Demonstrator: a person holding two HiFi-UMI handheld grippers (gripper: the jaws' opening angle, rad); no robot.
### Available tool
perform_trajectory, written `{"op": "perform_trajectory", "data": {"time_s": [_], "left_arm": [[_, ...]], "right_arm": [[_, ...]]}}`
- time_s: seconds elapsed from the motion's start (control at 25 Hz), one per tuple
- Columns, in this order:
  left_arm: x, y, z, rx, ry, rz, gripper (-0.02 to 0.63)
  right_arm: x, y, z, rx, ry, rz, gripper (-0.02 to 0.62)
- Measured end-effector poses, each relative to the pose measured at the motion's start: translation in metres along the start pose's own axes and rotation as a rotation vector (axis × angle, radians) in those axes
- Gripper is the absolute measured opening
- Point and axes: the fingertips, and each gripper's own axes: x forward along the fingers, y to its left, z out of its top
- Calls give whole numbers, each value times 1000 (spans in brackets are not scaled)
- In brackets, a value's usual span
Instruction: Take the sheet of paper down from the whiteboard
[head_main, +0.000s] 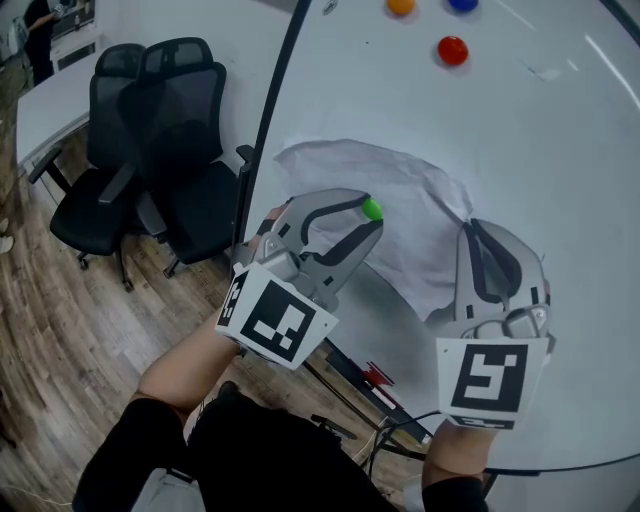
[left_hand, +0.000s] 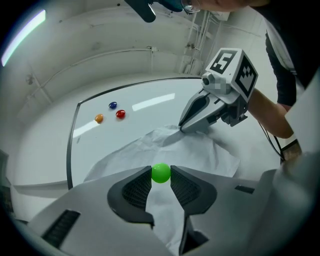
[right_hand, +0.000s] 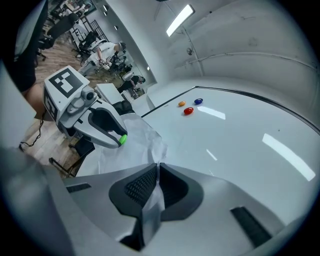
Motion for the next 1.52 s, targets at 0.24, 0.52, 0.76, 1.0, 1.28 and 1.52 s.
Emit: {"op": "perform_trajectory", "data": {"time_s": [0.24,0.52,0.76,1.0,1.28,1.52], "left_arm": [[-27,-5,30,43,-23,-2,130],[-38,4,52,85,-37,19,130],[-31,17,60,139,-4,36,130],[-2,29,34,117,59,30,130],[24,23,11,110,114,-5,130],[35,19,-1,114,136,-14,130]], "right_arm": [[-3,15,-1,2,3,27,29],[-3,31,-16,23,25,59,29],[-6,46,-37,52,78,94,29],[-11,66,-48,79,91,133,29],[-14,92,-68,126,130,192,29],[-16,108,-77,169,143,217,29]]}}
